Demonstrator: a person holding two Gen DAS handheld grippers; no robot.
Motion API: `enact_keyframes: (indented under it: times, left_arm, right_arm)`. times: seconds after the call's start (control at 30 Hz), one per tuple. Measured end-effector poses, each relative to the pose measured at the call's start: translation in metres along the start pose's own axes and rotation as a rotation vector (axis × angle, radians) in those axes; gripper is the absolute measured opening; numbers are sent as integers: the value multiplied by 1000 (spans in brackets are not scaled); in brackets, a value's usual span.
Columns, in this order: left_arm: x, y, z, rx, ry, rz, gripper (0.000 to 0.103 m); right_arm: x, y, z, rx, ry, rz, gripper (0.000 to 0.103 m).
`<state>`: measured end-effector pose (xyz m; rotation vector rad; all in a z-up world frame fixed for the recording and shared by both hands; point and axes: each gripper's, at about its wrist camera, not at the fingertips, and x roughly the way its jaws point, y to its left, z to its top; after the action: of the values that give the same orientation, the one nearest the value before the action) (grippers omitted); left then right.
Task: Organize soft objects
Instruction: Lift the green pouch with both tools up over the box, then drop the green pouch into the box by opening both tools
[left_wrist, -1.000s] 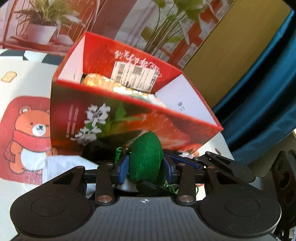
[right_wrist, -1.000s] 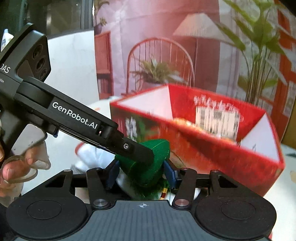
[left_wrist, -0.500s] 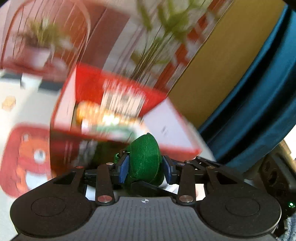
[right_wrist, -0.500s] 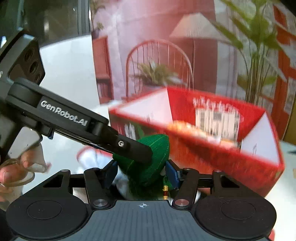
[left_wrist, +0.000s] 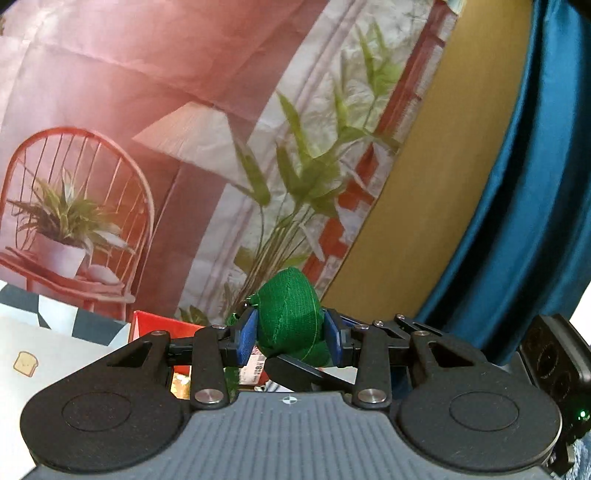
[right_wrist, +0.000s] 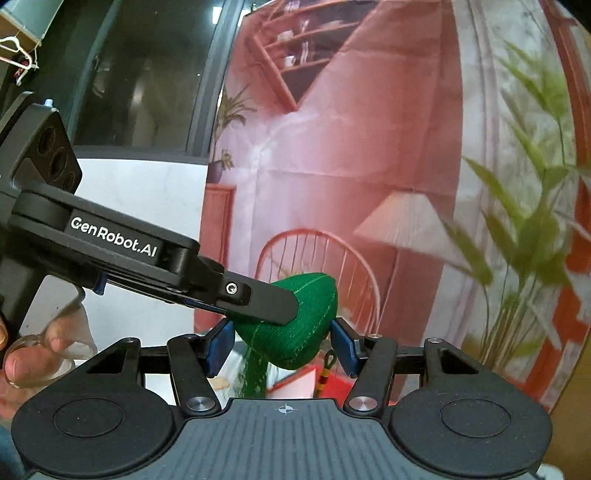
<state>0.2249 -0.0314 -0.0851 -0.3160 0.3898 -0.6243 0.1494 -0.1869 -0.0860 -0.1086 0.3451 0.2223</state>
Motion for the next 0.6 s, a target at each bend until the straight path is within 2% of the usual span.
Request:
enact_keyframes:
  times: [0.17,0.33,0.47,0.57,0.6]
  left_arm:
    - [22,18,-12,-15,60,27,40]
    - [41,43,-30,-55,139,45,40]
    - [57,52,-43,-37,182,76,41]
    - [73,54,-44,-13,200,126,41]
    - [73,55,-42,-17,192,138,43]
  right_arm:
    - [27,-5,-17,14,52,-1,54]
    - [47,-11,-48,76,128,10,54]
    - [57,-11,-71,115,180,13,54]
    - [71,-12,-84,123,230,-46,53]
    - [77,-11,-88,107,265,-102,51]
